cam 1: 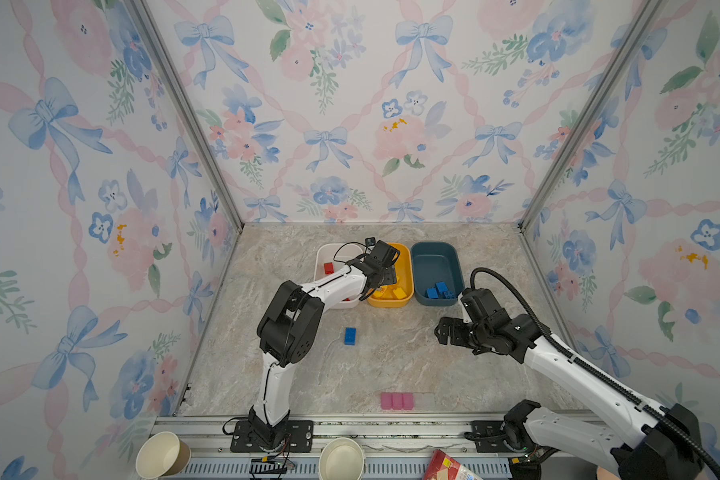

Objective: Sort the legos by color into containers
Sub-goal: 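Open the left gripper to drop the yellow brick into the yellow tub, then move the left gripper back over the loose blue brick, then lower the left gripper onto the blue brick and close on it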

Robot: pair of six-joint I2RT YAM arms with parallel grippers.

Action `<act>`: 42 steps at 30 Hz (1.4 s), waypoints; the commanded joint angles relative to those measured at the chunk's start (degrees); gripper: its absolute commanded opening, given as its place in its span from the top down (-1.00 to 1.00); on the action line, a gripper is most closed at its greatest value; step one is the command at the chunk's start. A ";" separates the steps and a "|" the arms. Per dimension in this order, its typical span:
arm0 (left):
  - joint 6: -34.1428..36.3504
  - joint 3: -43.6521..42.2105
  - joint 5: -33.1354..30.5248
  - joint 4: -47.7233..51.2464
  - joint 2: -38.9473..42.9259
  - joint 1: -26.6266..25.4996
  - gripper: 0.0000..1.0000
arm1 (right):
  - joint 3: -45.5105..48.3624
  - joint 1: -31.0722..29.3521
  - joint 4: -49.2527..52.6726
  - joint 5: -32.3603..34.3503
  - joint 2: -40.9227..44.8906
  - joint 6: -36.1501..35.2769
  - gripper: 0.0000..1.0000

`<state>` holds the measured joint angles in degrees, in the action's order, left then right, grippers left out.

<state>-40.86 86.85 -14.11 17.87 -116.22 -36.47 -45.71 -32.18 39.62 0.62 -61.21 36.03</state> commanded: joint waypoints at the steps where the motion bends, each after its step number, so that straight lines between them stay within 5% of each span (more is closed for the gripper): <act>1: 1.47 -1.96 -0.65 0.59 3.92 -0.80 -0.58 | 0.63 0.52 0.37 -0.18 0.24 0.17 -0.94; 25: 4.86 -28.38 -1.22 4.80 28.18 -4.00 -0.77 | -0.62 -0.51 0.90 0.05 -0.32 0.34 -0.94; 42: 4.89 -35.26 0.92 7.67 26.54 -4.23 -0.58 | -1.37 -1.52 1.34 0.70 -0.63 0.70 -0.94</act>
<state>-36.16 52.25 -13.91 24.34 -88.36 -40.49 -45.76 -33.04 39.64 0.67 -61.63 36.05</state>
